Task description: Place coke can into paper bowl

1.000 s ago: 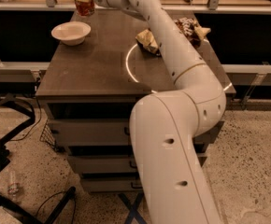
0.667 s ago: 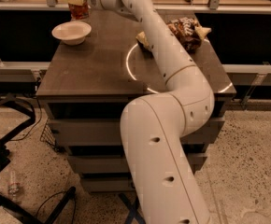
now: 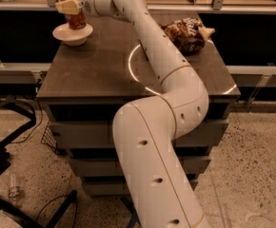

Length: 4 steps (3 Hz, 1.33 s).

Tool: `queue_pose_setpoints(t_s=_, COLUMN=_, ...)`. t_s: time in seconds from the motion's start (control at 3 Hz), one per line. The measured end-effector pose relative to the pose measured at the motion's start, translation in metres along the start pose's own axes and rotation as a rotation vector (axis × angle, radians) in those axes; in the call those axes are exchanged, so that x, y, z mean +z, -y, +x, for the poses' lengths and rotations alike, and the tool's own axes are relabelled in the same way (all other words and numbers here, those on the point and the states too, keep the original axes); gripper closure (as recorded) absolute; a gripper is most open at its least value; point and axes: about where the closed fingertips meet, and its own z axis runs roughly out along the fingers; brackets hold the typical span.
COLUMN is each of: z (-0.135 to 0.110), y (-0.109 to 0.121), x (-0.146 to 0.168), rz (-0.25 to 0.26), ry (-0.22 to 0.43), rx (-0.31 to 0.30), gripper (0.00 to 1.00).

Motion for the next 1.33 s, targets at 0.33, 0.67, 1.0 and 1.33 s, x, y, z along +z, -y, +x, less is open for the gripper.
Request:
queue_pose_setpoints(t_s=0.33, z=0.015, y=0.002, x=0.013, rz=0.012, ry=-0.017, rx=0.032, gripper=1.00)
queue_pose_setpoints(t_s=0.67, z=0.020, y=0.005, x=0.021, rz=0.019, ry=0.000, rx=0.052, gripper=1.00)
queue_pose_setpoints(t_s=1.0, z=0.021, y=0.005, x=0.029, rz=0.020, ry=0.029, rx=0.067, gripper=1.00)
queue_pose_setpoints(t_s=1.33, z=0.022, y=0.003, x=0.032, rz=0.016, ry=0.029, rx=0.068, gripper=0.84)
